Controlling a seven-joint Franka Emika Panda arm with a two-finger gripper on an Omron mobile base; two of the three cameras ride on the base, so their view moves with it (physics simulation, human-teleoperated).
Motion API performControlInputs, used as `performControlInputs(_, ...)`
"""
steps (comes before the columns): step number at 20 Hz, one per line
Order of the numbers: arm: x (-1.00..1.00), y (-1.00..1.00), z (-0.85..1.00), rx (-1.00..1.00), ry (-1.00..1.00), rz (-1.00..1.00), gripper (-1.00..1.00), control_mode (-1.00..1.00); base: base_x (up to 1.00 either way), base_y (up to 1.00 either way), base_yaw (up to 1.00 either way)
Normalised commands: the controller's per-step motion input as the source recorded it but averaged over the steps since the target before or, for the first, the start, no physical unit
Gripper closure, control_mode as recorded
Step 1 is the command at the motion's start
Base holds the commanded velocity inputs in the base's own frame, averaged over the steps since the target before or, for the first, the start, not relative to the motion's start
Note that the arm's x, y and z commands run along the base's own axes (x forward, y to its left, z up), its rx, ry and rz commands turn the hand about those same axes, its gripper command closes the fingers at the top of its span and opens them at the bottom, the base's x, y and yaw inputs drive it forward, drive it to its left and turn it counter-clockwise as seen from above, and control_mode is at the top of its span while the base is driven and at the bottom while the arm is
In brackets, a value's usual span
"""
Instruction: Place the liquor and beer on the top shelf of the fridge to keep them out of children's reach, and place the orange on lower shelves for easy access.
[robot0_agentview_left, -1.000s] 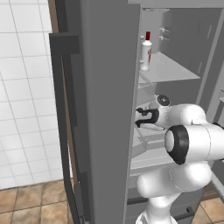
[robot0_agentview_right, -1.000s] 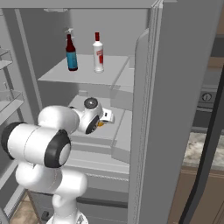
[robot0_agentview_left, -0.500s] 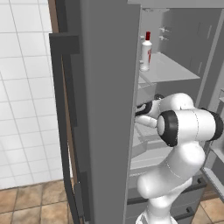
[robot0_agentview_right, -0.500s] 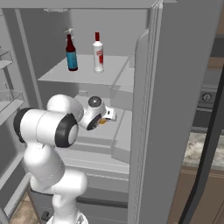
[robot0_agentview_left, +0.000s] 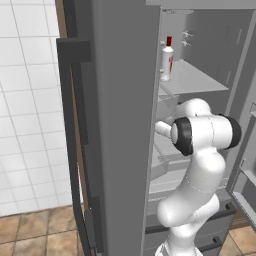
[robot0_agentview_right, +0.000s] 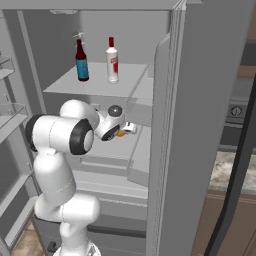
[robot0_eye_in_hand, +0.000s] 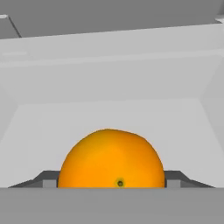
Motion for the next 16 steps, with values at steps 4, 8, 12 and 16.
performControlInputs(4, 0.06, 0.0, -0.44, 0.0, 0.0, 0.0, -1.0, -1.0, 0.0, 0.0, 0.0)
performControlInputs(8, -0.12, 0.0, -0.11, 0.0, 0.0, 0.0, -1.0, -1.0, 0.0, 0.0, 0.0)
performControlInputs(12, -0.33, 0.03, 0.0, 0.0, 0.0, 0.0, -1.0, -1.0, 0.0, 0.0, 0.0)
performControlInputs(16, -0.45, 0.07, 0.11, -0.01, 0.0, 0.0, -1.0, -1.0, 0.0, 0.0, 0.0)
